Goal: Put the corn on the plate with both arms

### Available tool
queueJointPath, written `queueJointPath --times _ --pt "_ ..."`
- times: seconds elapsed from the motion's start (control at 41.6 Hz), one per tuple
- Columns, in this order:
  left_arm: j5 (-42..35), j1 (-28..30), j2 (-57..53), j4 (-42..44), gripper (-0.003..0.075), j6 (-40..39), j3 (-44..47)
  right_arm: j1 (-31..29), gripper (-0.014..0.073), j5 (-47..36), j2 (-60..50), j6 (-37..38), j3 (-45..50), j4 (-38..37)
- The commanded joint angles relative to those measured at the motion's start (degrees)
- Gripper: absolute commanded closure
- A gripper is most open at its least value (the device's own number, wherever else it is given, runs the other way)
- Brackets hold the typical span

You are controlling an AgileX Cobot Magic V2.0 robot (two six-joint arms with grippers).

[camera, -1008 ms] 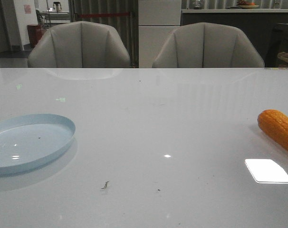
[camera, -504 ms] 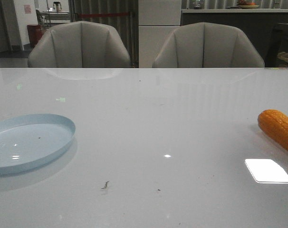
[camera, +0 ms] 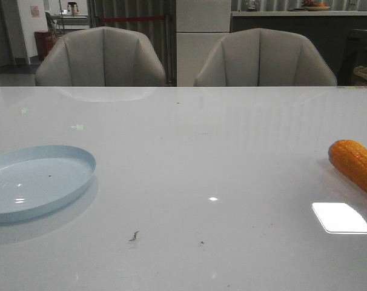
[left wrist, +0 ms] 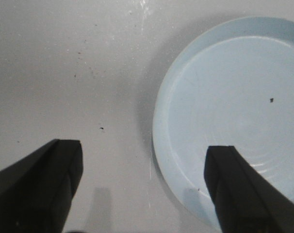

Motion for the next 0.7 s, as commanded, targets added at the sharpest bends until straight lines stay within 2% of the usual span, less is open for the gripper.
queueJointPath --times 0.0,0.36,0.48,0.672 --pt "0.19 -0.28 1.76 -1.29 0.0155 0.31 -4.44 0.00 -0.0001 -3.93 -0.24 -0.21 -2.00 0.15" --pt "0.07 -0.40 9.79 -6.02 0.0160 0.40 -6.40 0.00 -0.0001 -3.93 -0.24 -0.21 -2.00 0.15" --pt "0.07 -0.74 10.70 -6.34 0.0230 0.40 -6.40 0.00 -0.0001 -3.93 -0.24 -0.21 -2.00 0.15" --pt "-0.30 -1.26 10.97 -6.43 0.0405 0.40 -6.40 0.00 -0.0001 -3.87 -0.24 -0.21 -2.00 0.15"
